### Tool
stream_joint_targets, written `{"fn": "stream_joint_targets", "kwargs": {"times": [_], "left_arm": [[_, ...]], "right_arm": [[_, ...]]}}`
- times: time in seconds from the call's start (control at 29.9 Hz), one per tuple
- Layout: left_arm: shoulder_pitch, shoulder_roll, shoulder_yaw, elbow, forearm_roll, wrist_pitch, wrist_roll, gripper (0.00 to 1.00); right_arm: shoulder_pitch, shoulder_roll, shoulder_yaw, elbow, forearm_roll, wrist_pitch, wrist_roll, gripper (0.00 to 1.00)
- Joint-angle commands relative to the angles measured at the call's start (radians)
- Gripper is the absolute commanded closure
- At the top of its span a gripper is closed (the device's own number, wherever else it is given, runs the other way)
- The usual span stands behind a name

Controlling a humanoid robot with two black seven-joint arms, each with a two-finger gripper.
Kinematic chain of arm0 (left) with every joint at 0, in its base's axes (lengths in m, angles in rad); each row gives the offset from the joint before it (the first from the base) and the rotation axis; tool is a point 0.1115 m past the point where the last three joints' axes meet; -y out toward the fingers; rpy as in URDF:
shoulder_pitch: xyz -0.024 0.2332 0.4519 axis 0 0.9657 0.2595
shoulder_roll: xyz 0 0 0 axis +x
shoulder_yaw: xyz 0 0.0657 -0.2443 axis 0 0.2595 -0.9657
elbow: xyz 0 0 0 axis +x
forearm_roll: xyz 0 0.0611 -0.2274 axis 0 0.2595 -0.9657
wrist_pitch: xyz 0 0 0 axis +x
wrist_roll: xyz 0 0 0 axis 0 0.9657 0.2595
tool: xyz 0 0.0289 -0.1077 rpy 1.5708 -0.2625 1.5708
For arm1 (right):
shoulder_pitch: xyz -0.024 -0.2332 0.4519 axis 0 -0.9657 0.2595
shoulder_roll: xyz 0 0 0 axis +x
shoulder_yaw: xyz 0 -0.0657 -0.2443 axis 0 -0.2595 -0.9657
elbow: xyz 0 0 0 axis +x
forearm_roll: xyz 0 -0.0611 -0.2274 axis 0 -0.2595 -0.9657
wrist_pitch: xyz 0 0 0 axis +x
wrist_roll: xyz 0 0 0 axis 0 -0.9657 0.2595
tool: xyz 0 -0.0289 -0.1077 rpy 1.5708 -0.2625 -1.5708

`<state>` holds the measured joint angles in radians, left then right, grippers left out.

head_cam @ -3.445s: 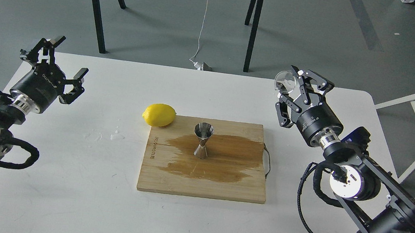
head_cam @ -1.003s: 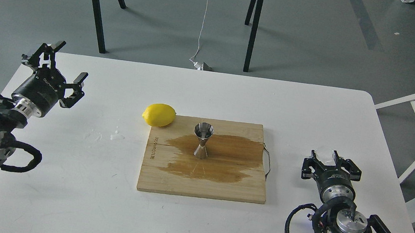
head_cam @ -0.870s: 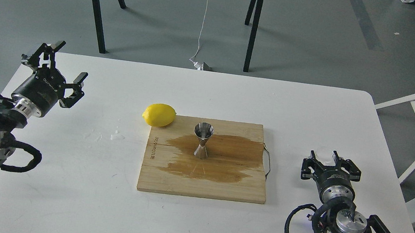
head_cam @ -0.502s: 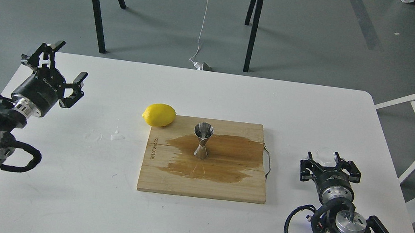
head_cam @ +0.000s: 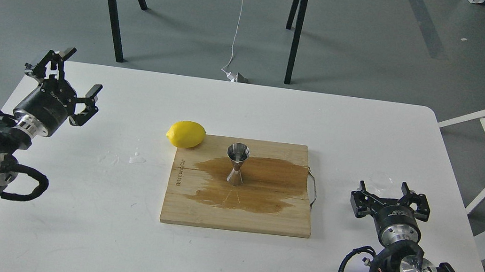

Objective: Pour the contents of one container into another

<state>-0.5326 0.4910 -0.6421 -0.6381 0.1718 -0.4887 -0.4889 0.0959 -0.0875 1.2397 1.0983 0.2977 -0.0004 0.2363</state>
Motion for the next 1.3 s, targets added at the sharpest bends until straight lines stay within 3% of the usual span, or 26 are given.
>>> {"fn": "stream_joint_targets", "kwargs": {"times": [0.0, 0.17, 0.33, 0.5, 0.6, 0.84, 1.27], "left_arm": [[0.005, 0.001, -0.001, 0.000, 0.000, 0.000, 0.000, 0.01], [0.005, 0.004, -0.001, 0.000, 0.000, 0.000, 0.000, 0.01], [0.008, 0.006, -0.001, 0.008, 0.000, 0.000, 0.000, 0.01], [0.028, 0.015, -0.002, 0.024, 0.000, 0.000, 0.000, 0.01], [0.026, 0.017, -0.002, 0.032, 0.000, 0.000, 0.000, 0.01], [0.016, 0.011, -0.004, 0.064, -0.012, 0.000, 0.000, 0.01], [0.019, 0.014, -0.005, 0.064, -0.015, 0.000, 0.000, 0.01]], "right_arm": [[-0.015, -0.012, 0.001, 0.041, 0.000, -0.001, 0.000, 0.02], [-0.059, -0.053, 0.007, 0.162, 0.001, -0.004, 0.000, 0.02], [-0.068, -0.179, 0.007, 0.310, -0.005, 0.054, -0.008, 0.02], [0.011, -0.310, 0.007, 0.264, -0.011, 0.359, -0.126, 0.03], [0.053, -0.371, -0.014, 0.174, -0.012, 0.489, -0.163, 0.03], [0.142, -0.359, -0.091, -0.061, -0.011, 0.489, -0.160, 0.02], [0.143, -0.287, -0.097, -0.127, -0.014, 0.489, -0.158, 0.02]]}}
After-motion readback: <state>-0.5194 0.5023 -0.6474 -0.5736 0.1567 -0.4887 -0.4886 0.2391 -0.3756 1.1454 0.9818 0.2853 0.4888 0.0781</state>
